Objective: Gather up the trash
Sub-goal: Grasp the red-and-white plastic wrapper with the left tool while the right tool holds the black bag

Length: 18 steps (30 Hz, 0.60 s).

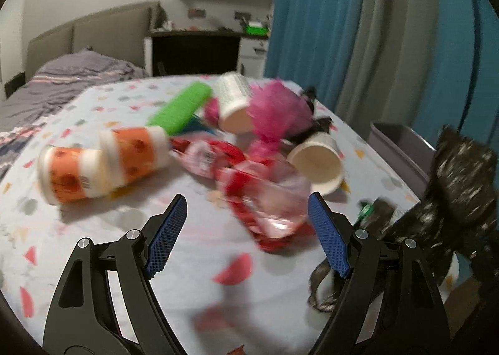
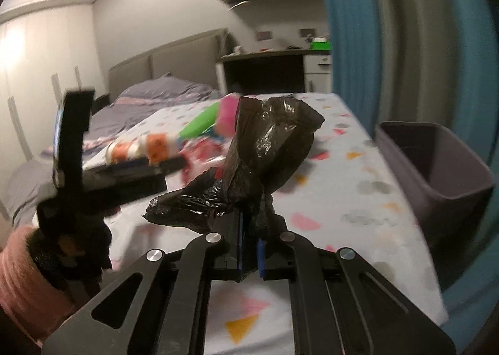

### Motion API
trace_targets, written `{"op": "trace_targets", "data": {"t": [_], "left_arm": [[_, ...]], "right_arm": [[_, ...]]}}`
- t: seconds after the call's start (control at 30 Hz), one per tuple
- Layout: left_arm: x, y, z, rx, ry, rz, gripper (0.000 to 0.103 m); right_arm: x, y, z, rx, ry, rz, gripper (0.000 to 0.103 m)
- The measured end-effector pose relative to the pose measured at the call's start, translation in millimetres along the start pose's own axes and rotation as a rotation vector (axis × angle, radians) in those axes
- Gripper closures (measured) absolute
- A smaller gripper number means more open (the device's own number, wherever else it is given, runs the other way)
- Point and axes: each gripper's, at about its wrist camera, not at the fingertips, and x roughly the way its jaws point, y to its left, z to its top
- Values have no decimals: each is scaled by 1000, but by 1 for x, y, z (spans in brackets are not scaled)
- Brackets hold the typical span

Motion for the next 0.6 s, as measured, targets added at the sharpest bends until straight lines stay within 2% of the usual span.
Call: {"op": "trace_targets", "data": {"t": [0.13, 0.27, 0.33, 0.4, 0.47, 0.6], "left_arm": [[21, -18, 0, 27, 55, 10, 26], [37, -14, -2, -4, 129, 22, 40], [38, -7, -2, -45, 133, 3, 43], [36, -1, -2, -75, 132, -17, 51], [34, -1, -1, -71, 121, -16, 67], [25, 3, -2, -85, 102, -13, 77]], "right_arm": [[-3, -11, -3, 20, 0, -12, 95], [-8, -16, -4, 30, -9, -1, 95], [-8, -19, -2, 30, -14, 4, 95], [-9, -21, -2, 33, -19, 10, 95], [-9, -23, -2, 39, -23, 13, 95], [-13, -23, -2, 51, -39, 14, 95]]}}
